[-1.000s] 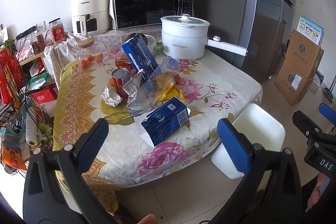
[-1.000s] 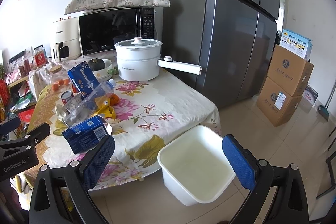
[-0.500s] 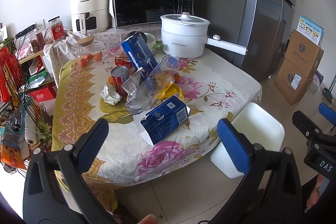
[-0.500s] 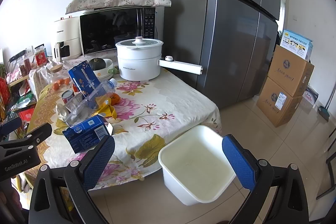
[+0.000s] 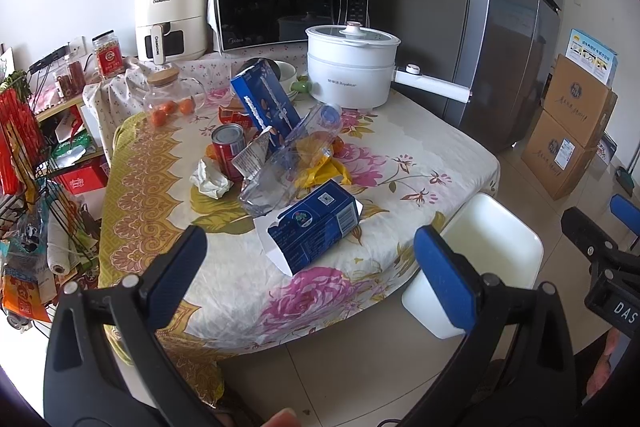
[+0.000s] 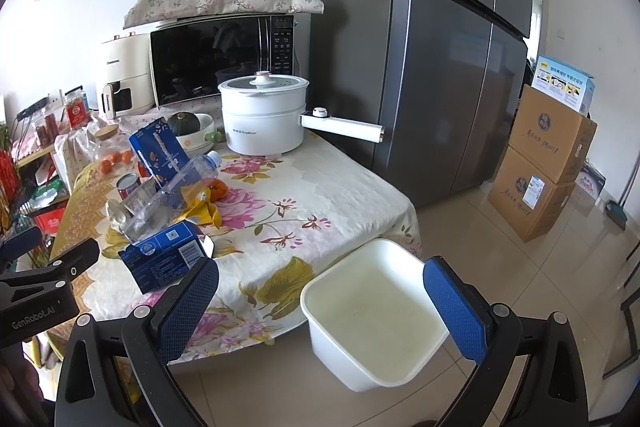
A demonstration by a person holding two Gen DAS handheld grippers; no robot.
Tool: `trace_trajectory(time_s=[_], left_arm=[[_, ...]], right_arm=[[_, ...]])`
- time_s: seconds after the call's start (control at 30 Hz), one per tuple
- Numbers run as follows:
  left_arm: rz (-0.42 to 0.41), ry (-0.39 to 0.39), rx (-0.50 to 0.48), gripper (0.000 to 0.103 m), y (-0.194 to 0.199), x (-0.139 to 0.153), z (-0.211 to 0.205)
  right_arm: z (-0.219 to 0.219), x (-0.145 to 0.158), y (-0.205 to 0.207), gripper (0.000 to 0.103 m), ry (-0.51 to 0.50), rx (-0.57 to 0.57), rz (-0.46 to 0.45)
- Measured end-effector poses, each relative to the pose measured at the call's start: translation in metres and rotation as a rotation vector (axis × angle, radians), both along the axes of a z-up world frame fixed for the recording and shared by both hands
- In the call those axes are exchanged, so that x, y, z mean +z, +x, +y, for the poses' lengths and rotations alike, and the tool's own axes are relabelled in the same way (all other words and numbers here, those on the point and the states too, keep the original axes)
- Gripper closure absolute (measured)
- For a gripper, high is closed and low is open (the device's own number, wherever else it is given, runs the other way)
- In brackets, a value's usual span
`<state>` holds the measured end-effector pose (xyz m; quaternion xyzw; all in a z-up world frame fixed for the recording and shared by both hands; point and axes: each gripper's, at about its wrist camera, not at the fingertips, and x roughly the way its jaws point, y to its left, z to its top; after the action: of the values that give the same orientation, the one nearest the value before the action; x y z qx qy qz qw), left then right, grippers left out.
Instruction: Collect trash
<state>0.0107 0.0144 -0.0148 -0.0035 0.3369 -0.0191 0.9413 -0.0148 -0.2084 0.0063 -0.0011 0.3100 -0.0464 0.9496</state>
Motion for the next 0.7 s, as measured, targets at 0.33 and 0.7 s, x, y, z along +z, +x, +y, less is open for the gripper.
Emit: trace_trajectory(time_s=[0.33, 0.7], left_arm=[[0.003, -0.002, 0.001, 0.000, -0.0020, -0.0010, 0.0013], [0.031, -0.007, -0.016, 0.000, 0.0018, -0.0038, 0.0004]], right_arm=[[-0.0001, 0.0001, -0.0003, 0.000, -0.001, -0.001, 0.000], [-0.0052, 0.0021, -0.0009, 0.000, -0.009, -0.019, -0.008]])
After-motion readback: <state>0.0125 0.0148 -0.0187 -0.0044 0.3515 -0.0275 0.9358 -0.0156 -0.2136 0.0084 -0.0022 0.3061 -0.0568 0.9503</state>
